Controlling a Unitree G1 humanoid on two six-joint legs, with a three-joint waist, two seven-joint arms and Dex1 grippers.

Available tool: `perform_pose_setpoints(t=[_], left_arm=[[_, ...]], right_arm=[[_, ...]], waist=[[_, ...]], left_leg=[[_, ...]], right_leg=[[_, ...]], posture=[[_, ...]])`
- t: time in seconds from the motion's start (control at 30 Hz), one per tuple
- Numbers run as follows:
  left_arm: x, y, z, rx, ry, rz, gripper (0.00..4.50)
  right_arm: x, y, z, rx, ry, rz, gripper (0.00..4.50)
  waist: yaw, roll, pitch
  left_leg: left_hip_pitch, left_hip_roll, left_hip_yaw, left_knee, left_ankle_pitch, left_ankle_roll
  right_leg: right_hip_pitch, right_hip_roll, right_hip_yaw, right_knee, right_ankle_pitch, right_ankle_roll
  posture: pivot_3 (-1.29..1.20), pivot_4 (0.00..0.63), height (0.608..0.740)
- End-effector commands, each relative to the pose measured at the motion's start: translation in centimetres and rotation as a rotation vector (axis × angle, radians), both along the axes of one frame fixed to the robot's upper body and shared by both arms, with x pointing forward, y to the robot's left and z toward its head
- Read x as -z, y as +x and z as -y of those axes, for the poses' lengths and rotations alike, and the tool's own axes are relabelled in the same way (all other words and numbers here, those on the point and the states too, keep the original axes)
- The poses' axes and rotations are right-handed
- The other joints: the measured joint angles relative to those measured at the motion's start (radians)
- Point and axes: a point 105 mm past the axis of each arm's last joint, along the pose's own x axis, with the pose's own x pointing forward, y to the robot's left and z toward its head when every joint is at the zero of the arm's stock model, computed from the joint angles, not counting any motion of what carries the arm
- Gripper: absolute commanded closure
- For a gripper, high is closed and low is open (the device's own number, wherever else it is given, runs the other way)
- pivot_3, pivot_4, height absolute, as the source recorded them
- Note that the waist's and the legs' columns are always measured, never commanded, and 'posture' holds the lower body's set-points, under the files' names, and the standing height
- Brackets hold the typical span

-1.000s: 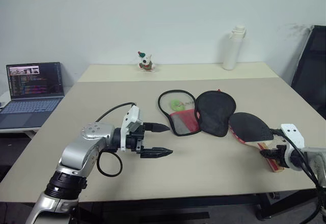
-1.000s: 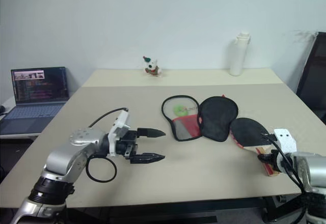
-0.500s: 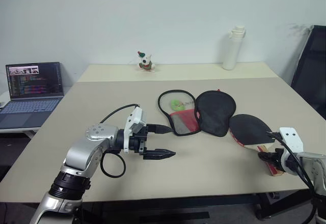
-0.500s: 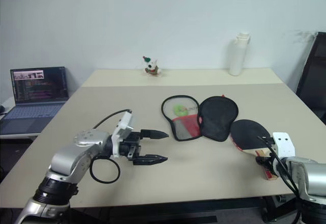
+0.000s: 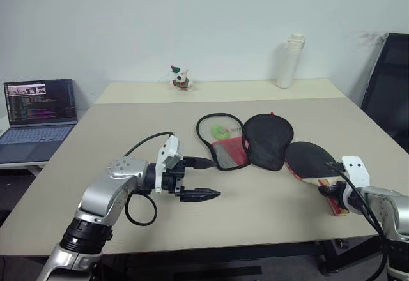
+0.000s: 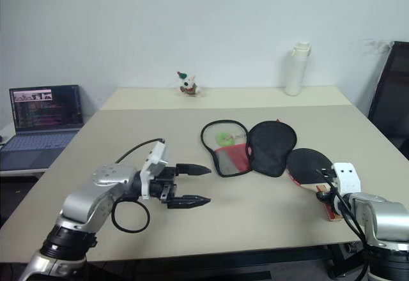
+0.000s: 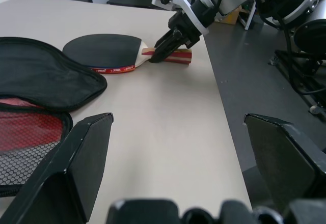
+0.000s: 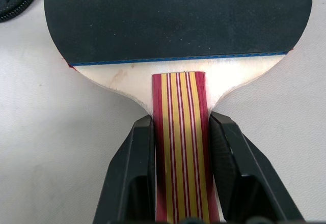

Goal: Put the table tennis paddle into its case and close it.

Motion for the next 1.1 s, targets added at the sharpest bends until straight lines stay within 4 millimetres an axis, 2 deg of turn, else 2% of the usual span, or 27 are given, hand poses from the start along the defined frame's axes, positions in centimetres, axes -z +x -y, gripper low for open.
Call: perform_pose_setpoints(t=[0.03,0.33,0.43,0.5,0.7,0.9,1.0,1.1], left_arm=[[-1.1,-0.4,-0.3,-0.004,-0.01,0.04,0.0],[-0.9,-0.6,-0.9,-0.043,-0.014,0.023,0.0],[-0.8,-0.6,-1.0,-0.048,-0.015,0.021,0.0],[-0.8,-0.7,-0.8,-0.048,-0.016,0.02,0.0],[-0.8,-0.7,-0.9,-0.053,-0.014,0.02,0.0],[-0.6,-0.8,-0.7,-0.053,-0.017,0.02,0.0],[-0.6,-0.8,-0.6,-0.054,-0.016,0.022,0.0],[-0.6,-0.8,-0.7,-0.058,-0.015,0.023,0.0]], right_arm=[[-1.0,0.5,0.4,0.028,-0.011,0.055,3.41],[-7.8,3.0,1.8,0.176,0.012,0.28,3.41],[-9.5,4.0,0.4,0.161,0.036,0.335,3.41],[-10.4,4.8,-1.6,0.122,0.057,0.367,3.41],[-9.9,6.3,-5.6,0.067,0.143,0.368,3.41],[-8.5,8.7,-11.6,0.022,0.248,0.357,3.41],[-7.8,10.0,-13.2,0.02,0.264,0.356,3.41],[-7.3,11.2,-13.9,0.02,0.261,0.358,3.41]], waist=[[0.0,0.0,0.0],[0.003,0.001,0.001],[0.005,0.001,0.001],[0.004,0.001,0.001],[0.005,0.001,0.001],[0.001,0.001,0.001],[0.002,0.001,0.001],[0.005,0.001,0.001]], left_leg=[[0.0,0.0,0.0,0.0,0.0,0.0],[-0.006,0.0,0.002,0.0,0.0,0.0],[-0.007,0.0,0.001,-0.001,0.0,0.0],[-0.007,0.0,0.001,-0.002,0.0,0.0],[-0.007,0.0,0.001,-0.002,0.0,0.0],[-0.007,0.001,0.001,-0.002,0.0,0.0],[-0.007,0.001,0.001,-0.002,0.0,0.0],[-0.007,0.0,0.001,-0.002,0.0,0.0]], right_leg=[[0.0,0.0,0.0,0.0,0.0,0.0],[-0.007,0.0,0.0,0.001,0.001,0.001],[-0.007,0.0,0.0,-0.001,0.001,0.001],[-0.007,0.0,0.001,-0.002,0.001,0.001],[-0.007,0.0,0.001,-0.002,0.001,-0.001],[-0.007,0.0,0.0,-0.001,0.003,-0.002],[-0.007,0.0,0.0,-0.001,0.003,-0.004],[-0.007,-0.001,0.0,-0.002,0.003,-0.004]], posture=[[0.0,0.15,0.74],[0.0,0.15,0.74],[0.0,0.15,0.74],[0.0,0.15,0.74],[0.0,0.15,0.74],[0.0,0.15,0.74],[0.0,0.15,0.74],[0.0,0.15,0.74]])
